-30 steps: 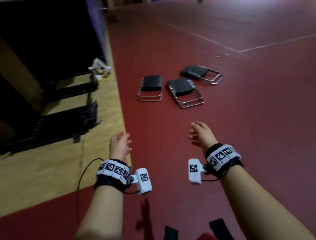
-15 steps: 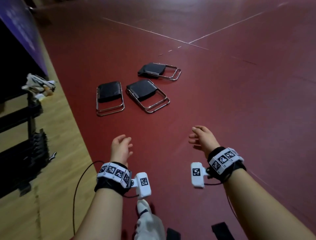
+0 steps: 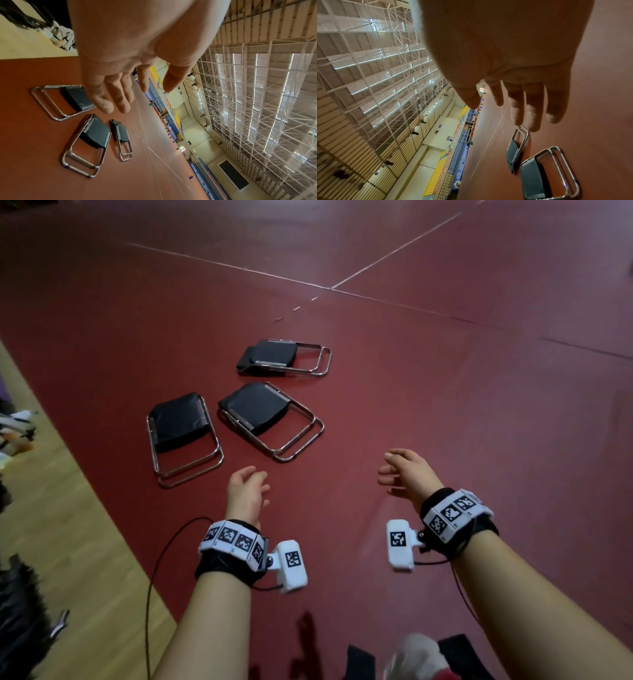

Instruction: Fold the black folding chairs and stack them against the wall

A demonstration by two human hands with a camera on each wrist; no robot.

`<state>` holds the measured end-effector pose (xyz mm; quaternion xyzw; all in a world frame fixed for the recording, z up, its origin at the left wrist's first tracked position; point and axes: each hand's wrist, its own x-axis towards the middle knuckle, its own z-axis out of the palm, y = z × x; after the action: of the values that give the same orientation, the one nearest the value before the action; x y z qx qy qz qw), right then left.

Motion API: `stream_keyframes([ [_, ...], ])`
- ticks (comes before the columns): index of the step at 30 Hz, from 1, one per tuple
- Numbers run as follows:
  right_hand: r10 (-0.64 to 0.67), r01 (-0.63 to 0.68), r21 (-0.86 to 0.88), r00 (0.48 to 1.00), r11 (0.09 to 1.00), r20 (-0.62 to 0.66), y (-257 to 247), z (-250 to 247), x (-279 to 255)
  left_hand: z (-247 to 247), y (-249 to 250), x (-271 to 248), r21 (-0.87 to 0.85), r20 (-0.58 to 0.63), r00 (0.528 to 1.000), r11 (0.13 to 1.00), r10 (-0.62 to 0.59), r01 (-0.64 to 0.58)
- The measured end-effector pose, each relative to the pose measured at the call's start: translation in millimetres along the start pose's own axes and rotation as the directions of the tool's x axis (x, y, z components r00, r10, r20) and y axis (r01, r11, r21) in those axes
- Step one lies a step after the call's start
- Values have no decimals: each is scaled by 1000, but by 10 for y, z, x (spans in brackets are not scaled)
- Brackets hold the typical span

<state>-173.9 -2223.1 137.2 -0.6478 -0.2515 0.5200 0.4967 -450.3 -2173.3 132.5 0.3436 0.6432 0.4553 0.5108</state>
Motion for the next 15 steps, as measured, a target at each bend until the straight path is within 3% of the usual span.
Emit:
stream_keyframes([
  [8, 51, -48, 31, 996, 998, -79, -387, 49, 1538, 965, 310, 1455, 37, 84, 996, 999, -40, 37],
  [15, 34, -32, 23, 997, 999, -75, -1288, 12, 3325, 2136, 1087, 2918, 46, 78, 997, 999, -6, 3],
])
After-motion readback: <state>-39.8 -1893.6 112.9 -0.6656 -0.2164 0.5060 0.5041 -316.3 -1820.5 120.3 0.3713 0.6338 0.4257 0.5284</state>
